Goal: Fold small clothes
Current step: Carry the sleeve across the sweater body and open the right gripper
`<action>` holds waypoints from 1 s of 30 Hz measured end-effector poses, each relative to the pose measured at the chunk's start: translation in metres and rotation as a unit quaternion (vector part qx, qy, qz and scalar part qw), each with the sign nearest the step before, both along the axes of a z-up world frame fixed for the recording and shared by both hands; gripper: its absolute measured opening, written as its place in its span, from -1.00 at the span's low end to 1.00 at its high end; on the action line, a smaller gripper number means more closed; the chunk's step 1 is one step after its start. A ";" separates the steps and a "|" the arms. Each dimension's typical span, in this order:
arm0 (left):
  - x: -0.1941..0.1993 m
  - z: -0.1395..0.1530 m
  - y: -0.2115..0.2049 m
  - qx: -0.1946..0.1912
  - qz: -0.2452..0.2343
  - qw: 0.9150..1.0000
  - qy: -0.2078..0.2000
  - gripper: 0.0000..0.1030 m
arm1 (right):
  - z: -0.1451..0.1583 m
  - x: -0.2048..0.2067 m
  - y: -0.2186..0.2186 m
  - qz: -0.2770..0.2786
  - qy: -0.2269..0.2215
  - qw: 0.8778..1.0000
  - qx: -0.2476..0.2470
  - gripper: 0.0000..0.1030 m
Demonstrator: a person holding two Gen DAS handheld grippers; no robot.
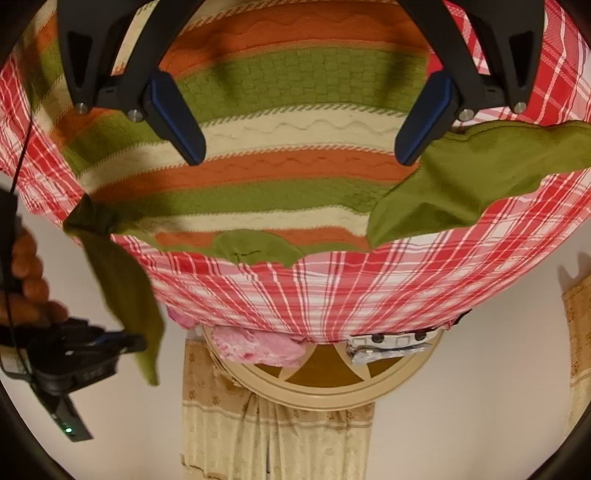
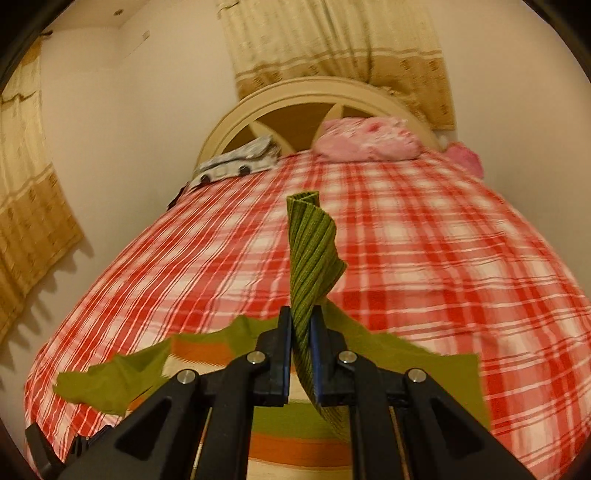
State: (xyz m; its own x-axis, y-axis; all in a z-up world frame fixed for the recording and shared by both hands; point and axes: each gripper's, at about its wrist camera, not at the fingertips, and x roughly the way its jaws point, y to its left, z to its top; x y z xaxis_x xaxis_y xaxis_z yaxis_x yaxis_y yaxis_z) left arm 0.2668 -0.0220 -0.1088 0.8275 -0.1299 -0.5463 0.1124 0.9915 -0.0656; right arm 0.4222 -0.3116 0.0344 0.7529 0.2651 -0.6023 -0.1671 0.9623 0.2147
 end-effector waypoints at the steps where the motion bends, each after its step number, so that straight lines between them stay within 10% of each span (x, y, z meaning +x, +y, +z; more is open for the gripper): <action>1: 0.000 0.000 0.002 -0.002 0.003 1.000 -0.001 1.00 | -0.004 0.002 0.008 0.006 0.003 1.000 0.000 -0.84; 19: 0.010 -0.009 0.030 -0.021 0.050 0.998 0.018 1.00 | -0.118 0.005 0.121 0.119 0.113 0.986 -0.003 -0.81; 30: 0.019 -0.024 0.023 -0.023 0.027 0.996 0.081 1.00 | -0.127 -0.044 0.062 0.108 0.124 0.984 -0.062 -0.49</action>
State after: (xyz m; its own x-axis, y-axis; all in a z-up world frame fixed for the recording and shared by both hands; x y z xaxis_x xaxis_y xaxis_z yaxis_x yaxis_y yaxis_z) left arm 0.2853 0.0015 -0.1324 0.7353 -0.1158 -0.6677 0.0438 0.9913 -0.1238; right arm 0.3785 -0.2494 -0.0926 0.5131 0.3155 -0.7982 -0.3272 0.9317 0.1579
